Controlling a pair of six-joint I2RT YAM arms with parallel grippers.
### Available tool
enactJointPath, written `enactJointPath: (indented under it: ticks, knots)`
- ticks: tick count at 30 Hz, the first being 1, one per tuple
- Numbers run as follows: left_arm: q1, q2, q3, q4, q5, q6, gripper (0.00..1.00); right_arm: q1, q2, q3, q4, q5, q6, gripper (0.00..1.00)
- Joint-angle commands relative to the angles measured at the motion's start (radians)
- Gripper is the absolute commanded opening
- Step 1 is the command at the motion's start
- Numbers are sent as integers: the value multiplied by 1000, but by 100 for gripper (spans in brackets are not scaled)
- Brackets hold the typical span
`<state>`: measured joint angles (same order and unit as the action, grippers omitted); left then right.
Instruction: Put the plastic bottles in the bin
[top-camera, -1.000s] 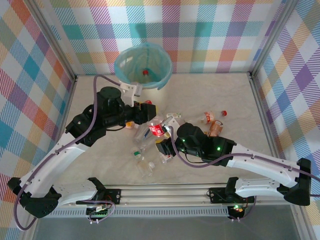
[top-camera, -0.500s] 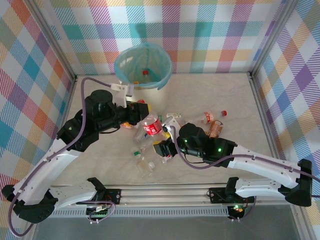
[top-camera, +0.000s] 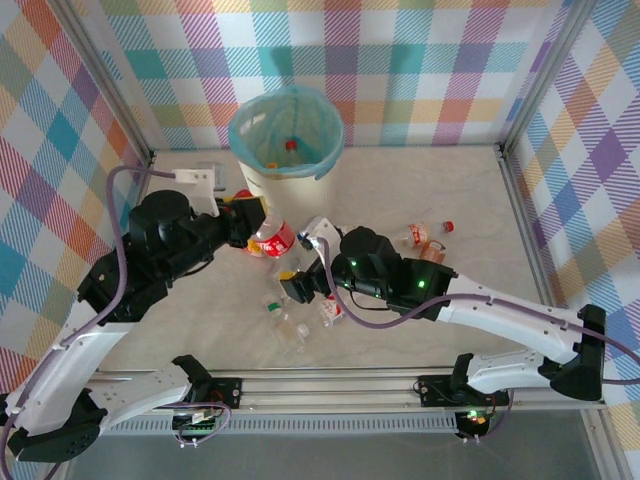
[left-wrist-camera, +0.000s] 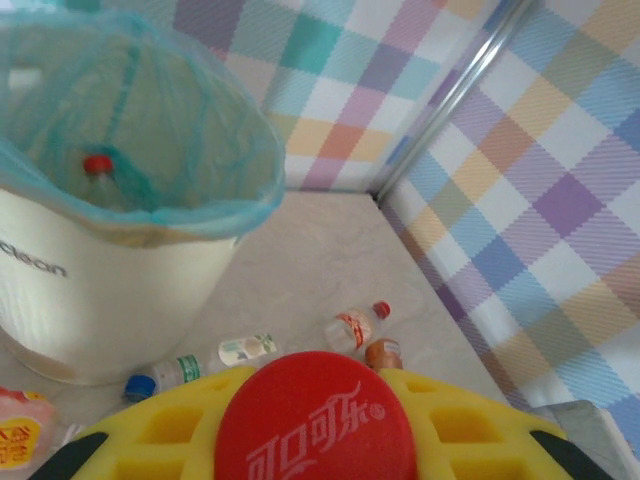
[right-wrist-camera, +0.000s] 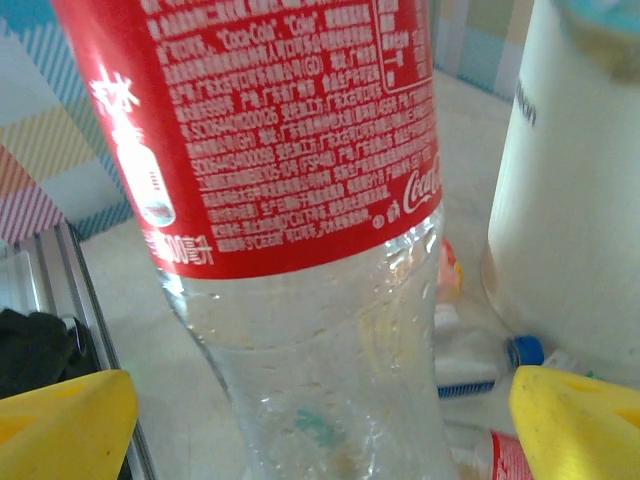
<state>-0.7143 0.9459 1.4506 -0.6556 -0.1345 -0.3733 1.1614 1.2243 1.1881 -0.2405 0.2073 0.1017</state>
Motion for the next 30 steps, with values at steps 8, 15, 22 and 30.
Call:
enactJointPath:
  ticks: [8,15,22,30]
  knots:
    - [12,120,330,-2,-168,155,0,-61,74,290,61,40,-93,99]
    - [19,355,632,-4,-284,328,0,-195,210,534,19,13,-74,100]
    - [115,686,1006,-33,-227,406,0,-340,390,759,-18,-30,-58,99]
    - [233,916,1234,-17,-153,355,0,-447,513,866,-76,-60,-16,98]
